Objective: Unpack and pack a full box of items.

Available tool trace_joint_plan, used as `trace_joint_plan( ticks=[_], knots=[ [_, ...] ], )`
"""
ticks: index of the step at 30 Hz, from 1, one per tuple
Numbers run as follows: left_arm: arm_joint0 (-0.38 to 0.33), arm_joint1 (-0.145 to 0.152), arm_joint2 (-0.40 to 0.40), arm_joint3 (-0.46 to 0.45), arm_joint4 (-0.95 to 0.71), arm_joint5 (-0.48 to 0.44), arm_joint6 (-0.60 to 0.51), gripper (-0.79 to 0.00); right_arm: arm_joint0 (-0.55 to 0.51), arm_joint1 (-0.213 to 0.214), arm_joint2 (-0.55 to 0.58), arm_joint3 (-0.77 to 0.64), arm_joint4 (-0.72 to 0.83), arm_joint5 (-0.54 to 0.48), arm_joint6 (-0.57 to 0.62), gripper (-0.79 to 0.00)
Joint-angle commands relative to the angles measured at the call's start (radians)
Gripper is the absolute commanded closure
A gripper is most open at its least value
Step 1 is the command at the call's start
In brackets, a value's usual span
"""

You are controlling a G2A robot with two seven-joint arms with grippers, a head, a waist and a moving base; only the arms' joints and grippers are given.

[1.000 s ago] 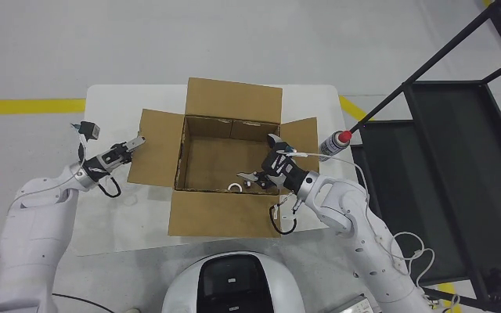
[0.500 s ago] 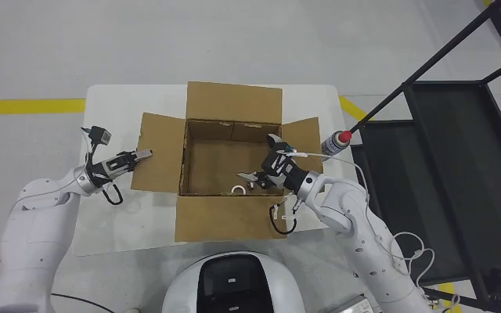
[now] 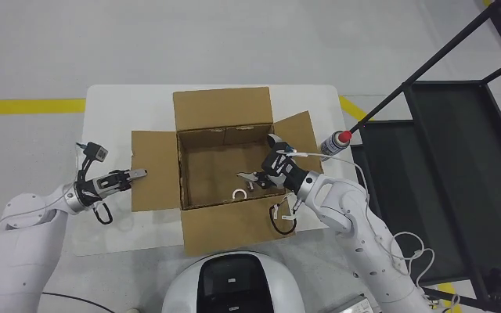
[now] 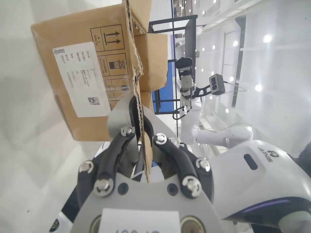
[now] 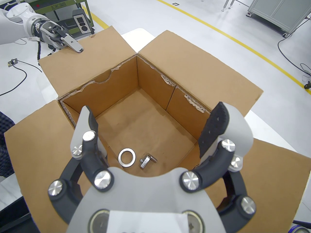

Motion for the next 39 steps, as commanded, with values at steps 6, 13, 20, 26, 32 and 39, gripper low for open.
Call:
trace_joint_plan(
  ticks=[6, 13, 20, 26, 32, 39],
  knots=[
    [0.036, 0.019, 0.007, -0.068, -0.044, 0.048, -0.048, 0.000, 0.000, 0.000, 0.000, 0.000, 0.000, 0.000, 0.000, -0.785],
    [0.046, 0.037, 0.036, -0.104, -0.022, 0.055, -0.055, 0.000, 0.000, 0.000, 0.000, 0.000, 0.000, 0.000, 0.000, -0.785],
    [0.064, 0.059, 0.051, -0.133, -0.022, 0.056, -0.056, 0.000, 0.000, 0.000, 0.000, 0.000, 0.000, 0.000, 0.000, -0.785],
    [0.068, 0.079, 0.053, -0.130, -0.051, 0.055, -0.055, -0.785, 0.000, 0.000, 0.000, 0.000, 0.000, 0.000, 0.000, -0.785],
    [0.072, 0.093, 0.020, -0.099, -0.140, 0.022, -0.021, -0.785, 0.000, 0.000, 0.000, 0.000, 0.000, 0.000, 0.000, -0.785],
    [0.062, 0.087, -0.014, -0.018, -0.264, -0.066, 0.066, -0.785, 0.000, 0.000, 0.000, 0.000, 0.000, 0.000, 0.000, -0.785]
  ],
)
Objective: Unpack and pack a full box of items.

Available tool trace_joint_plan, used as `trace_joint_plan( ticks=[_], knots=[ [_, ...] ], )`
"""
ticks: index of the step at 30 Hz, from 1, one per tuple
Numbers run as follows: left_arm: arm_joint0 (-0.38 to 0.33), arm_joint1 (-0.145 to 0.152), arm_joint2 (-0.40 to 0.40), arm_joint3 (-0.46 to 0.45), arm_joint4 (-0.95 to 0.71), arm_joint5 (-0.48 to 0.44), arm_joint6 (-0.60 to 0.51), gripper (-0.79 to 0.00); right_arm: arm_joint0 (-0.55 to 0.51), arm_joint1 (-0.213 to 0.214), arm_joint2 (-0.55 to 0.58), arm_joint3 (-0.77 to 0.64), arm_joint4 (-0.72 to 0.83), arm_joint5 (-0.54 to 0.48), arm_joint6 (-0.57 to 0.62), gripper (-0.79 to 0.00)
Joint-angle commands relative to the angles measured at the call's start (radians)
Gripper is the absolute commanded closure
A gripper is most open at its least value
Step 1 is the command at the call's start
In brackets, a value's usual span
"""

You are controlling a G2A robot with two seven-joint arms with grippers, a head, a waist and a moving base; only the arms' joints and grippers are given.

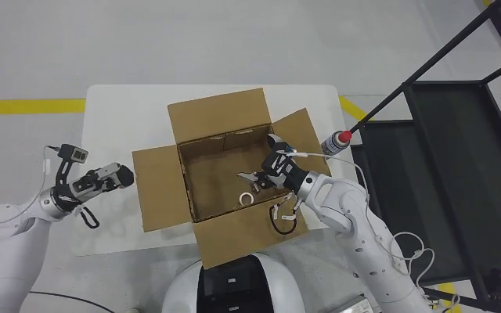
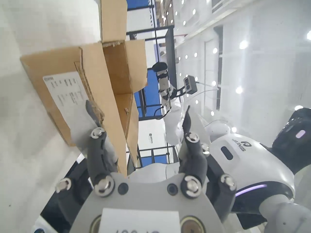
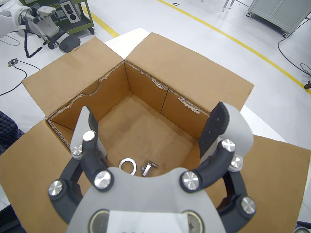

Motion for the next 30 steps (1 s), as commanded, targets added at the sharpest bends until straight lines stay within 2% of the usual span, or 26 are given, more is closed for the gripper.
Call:
trace_joint_plan(
  ticks=[1, 8, 17, 21, 25, 30],
  knots=[
    [-0.006, -0.004, -0.004, 0.030, -0.022, -0.028, 0.029, -0.785, 0.000, 0.000, 0.000, 0.000, 0.000, 0.000, 0.000, -0.785],
    [-0.010, -0.005, -0.005, 0.042, -0.018, -0.041, 0.041, -0.785, 0.001, 0.000, -0.002, -0.005, -0.011, 0.018, 0.030, -0.785],
    [-0.010, -0.005, -0.005, 0.042, -0.018, -0.041, 0.041, -0.785, 0.043, -0.005, -0.069, -0.125, 0.066, 0.186, 0.546, -0.785],
    [-0.010, -0.005, -0.005, 0.042, -0.018, -0.041, 0.041, -0.785, 0.063, -0.010, -0.086, -0.113, 0.141, 0.270, 0.663, -0.785],
    [-0.010, -0.005, -0.005, 0.042, -0.018, -0.041, 0.041, -0.785, 0.085, -0.015, -0.084, -0.063, 0.231, 0.328, 0.686, -0.785],
    [-0.010, -0.005, -0.005, 0.042, -0.018, -0.041, 0.041, -0.785, 0.085, -0.015, -0.084, -0.063, 0.231, 0.328, 0.686, -0.785]
  ],
)
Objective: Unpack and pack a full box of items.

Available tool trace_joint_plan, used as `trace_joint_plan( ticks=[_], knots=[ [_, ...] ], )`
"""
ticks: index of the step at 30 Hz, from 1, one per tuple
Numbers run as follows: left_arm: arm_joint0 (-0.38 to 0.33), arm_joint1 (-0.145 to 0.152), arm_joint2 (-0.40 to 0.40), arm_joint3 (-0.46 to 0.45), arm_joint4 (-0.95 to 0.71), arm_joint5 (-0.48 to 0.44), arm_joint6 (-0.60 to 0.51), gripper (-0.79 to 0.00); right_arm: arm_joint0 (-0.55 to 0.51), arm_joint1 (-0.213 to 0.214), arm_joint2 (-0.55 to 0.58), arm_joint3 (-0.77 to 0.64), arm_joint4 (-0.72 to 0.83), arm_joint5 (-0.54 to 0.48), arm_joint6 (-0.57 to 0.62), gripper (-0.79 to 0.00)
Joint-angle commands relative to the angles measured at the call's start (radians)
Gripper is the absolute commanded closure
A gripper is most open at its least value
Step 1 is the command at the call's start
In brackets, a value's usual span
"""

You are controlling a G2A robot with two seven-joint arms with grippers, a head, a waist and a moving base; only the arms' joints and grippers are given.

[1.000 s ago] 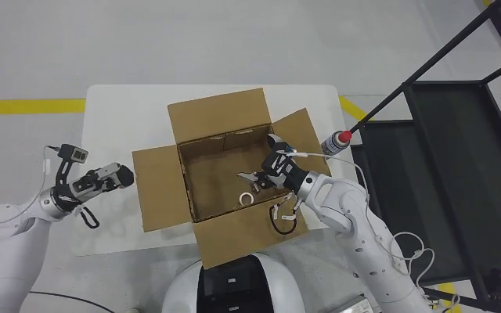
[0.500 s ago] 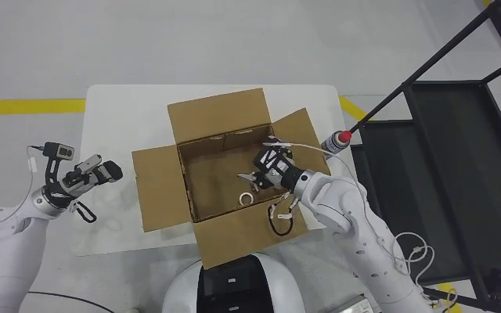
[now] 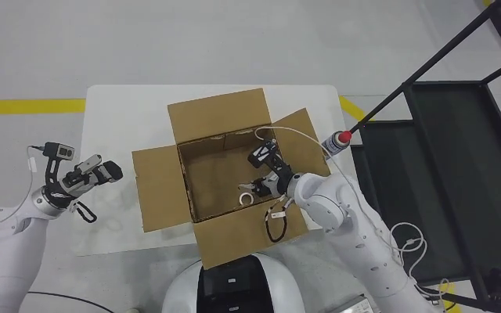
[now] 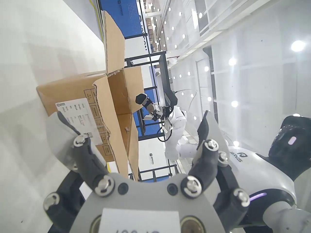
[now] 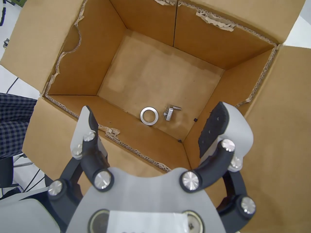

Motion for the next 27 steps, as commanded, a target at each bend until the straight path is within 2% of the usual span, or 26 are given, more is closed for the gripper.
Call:
trace_joint_plan(
  ticks=[1, 8, 11, 12, 15, 17, 22, 27],
  knots=[
    [0.000, 0.000, 0.000, 0.000, 0.000, 0.000, 0.000, -0.785, 0.000, 0.000, 0.000, 0.000, 0.000, 0.000, 0.000, -0.785],
    [0.000, 0.000, 0.000, 0.000, 0.000, 0.000, 0.000, -0.785, 0.000, 0.000, 0.000, 0.000, 0.000, 0.000, 0.000, -0.785],
    [0.000, 0.000, 0.000, 0.000, 0.000, 0.000, 0.000, -0.785, -0.006, -0.004, -0.007, 0.008, 0.042, 0.040, -0.019, -0.785],
    [0.000, 0.000, 0.000, 0.000, 0.000, 0.000, 0.000, -0.785, 0.004, -0.005, -0.020, 0.016, 0.050, 0.061, 0.015, -0.785],
    [0.000, 0.000, 0.000, 0.000, 0.000, 0.000, 0.000, -0.785, 0.066, -0.017, -0.063, 0.047, 0.111, 0.176, 0.139, -0.785],
    [0.000, 0.000, 0.000, 0.000, 0.000, 0.000, 0.000, -0.785, 0.113, -0.025, -0.092, 0.074, 0.125, 0.228, 0.166, -0.785],
    [0.000, 0.000, 0.000, 0.000, 0.000, 0.000, 0.000, -0.785, 0.213, -0.039, -0.163, 0.169, 0.097, 0.303, 0.247, -0.785],
    [0.000, 0.000, 0.000, 0.000, 0.000, 0.000, 0.000, -0.785, 0.265, -0.050, -0.210, 0.254, 0.079, 0.331, 0.266, -0.785]
  ],
)
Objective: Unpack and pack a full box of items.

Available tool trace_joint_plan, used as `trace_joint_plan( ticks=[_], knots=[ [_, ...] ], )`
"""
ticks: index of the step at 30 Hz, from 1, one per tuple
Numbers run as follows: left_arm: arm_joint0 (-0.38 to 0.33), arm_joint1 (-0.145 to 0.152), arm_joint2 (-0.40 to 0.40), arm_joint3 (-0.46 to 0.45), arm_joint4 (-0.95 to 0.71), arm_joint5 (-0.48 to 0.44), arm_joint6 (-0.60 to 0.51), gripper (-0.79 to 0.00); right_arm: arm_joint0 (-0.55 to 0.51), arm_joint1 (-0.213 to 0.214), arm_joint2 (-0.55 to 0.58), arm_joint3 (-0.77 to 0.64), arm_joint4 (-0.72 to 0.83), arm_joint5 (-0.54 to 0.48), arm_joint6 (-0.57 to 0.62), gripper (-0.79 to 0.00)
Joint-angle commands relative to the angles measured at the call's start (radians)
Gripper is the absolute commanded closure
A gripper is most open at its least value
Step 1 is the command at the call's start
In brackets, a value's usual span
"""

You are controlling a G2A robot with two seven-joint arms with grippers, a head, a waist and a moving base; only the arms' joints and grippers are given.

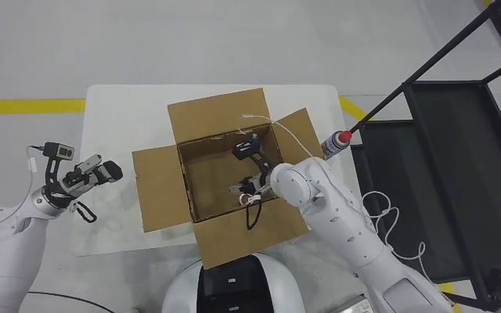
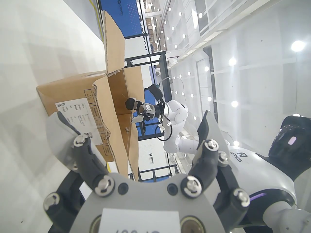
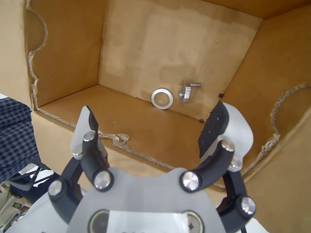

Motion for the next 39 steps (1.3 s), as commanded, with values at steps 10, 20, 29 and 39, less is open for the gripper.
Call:
trace_joint_plan(
  ticks=[10, 20, 29, 39],
  knots=[
    [0.000, 0.000, 0.000, 0.000, 0.000, 0.000, 0.000, -0.785, 0.038, -0.010, -0.015, 0.146, 0.034, 0.008, -0.025, -0.523],
    [0.000, 0.000, 0.000, 0.000, 0.000, 0.000, 0.000, -0.785, 0.108, -0.029, -0.065, 0.299, 0.041, 0.017, -0.046, -0.382],
    [0.000, 0.000, 0.000, 0.000, 0.000, 0.000, 0.000, -0.785, 0.124, -0.045, -0.108, 0.384, 0.041, 0.019, -0.096, -0.376],
    [0.000, 0.000, 0.000, 0.000, 0.000, 0.000, 0.000, -0.785, 0.158, -0.061, -0.132, 0.470, 0.052, 0.012, -0.122, -0.354]
  ],
)
